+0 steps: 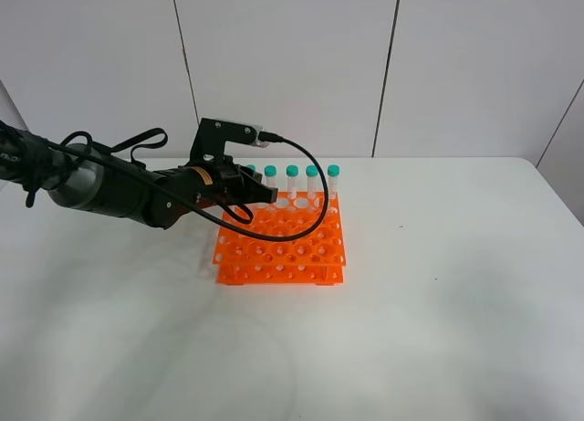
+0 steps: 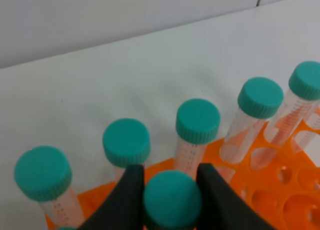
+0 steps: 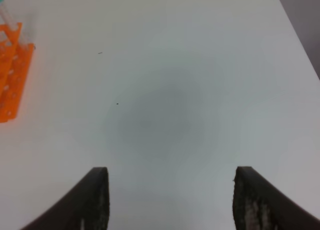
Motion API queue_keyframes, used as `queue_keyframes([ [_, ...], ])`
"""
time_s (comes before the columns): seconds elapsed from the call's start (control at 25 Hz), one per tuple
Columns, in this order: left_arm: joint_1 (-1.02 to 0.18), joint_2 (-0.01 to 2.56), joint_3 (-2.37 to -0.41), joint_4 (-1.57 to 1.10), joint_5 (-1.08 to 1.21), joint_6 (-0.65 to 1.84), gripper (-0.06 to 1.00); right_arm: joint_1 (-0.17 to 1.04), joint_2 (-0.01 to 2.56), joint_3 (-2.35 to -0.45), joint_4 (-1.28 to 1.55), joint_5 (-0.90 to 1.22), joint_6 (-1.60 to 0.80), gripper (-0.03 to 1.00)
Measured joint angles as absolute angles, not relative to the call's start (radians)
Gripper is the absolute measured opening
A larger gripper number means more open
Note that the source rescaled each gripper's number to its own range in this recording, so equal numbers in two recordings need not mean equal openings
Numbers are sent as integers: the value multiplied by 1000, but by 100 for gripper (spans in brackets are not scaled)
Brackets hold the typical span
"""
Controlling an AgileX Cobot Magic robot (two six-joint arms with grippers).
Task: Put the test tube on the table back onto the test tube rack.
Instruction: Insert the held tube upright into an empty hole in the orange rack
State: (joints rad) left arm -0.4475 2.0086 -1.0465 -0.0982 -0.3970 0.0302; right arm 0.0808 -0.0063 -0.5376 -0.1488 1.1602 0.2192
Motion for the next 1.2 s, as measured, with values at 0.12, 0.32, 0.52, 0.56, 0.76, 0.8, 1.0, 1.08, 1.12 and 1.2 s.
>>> queue_keyframes([
  [0.12, -447, 2009, -1046, -98, -389, 30, 0, 81, -6, -538, -149, 1160, 219, 85],
  [0.32, -447, 2009, -1046, -98, -388, 30, 0, 81, -6, -538, -149, 1160, 219, 85],
  [0.52, -447, 2009, -1046, -99, -388, 30, 0, 81, -6, -538, -149, 1160, 219, 85],
  [0.56, -447, 2009, -1046, -99, -388, 30, 0, 81, -6, -538, -149, 1160, 219, 85],
  [0.76, -447, 2009, -1046, -99, -388, 30, 0, 81, -6, -538, -149, 1160, 219, 85],
  [0.8, -447, 2009, -1046, -99, -388, 30, 0, 81, -6, -538, -149, 1160, 219, 85],
  [1.0, -447, 2009, -1046, -99, -388, 30, 0, 81, -6, -538, -149, 1160, 219, 85],
  [1.08, -447, 2009, -1046, -99, -388, 30, 0, 81, -6, -538, -149, 1160, 219, 85],
  [1.12, -447, 2009, -1046, -99, -388, 30, 0, 81, -6, -538, -149, 1160, 219, 85],
  [1.2, -447, 2009, -1046, -99, -388, 30, 0, 81, -6, -538, -149, 1160, 219, 85],
])
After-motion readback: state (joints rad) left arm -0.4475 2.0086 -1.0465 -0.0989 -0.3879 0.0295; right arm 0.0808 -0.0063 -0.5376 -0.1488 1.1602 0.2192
